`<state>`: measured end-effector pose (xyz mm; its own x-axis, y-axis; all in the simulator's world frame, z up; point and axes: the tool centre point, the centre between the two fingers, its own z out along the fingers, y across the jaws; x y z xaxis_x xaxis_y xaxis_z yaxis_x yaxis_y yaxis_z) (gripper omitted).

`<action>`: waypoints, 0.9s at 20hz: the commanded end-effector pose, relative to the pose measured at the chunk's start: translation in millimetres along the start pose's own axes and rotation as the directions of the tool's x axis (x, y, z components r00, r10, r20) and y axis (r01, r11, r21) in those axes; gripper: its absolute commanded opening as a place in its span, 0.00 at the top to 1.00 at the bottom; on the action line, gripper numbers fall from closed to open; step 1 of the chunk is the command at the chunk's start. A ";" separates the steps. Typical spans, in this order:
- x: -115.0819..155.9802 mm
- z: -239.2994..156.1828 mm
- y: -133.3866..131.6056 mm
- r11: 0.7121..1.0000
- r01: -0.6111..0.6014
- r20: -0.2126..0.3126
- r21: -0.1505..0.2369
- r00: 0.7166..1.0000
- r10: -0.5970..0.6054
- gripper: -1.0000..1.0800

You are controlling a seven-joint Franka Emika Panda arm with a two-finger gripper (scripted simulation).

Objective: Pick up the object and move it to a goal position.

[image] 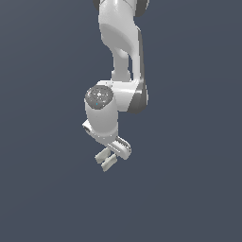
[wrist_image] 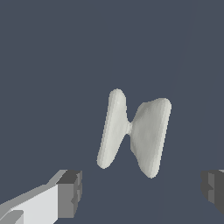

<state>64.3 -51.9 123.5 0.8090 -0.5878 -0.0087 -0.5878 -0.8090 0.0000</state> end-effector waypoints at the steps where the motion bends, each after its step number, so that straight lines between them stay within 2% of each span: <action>1: 7.8 4.2 0.5 0.998 -0.061 -0.003 0.001 0.998 0.061 0.04; 9: 22.1 12.7 1.9 0.985 -0.175 -0.008 0.001 0.985 0.175 0.04; 18: 24.0 18.0 2.4 0.982 -0.190 -0.008 0.001 0.982 0.190 0.04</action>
<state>82.4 -67.7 107.8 0.6829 -0.7305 0.0002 -0.7305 -0.6829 -0.0003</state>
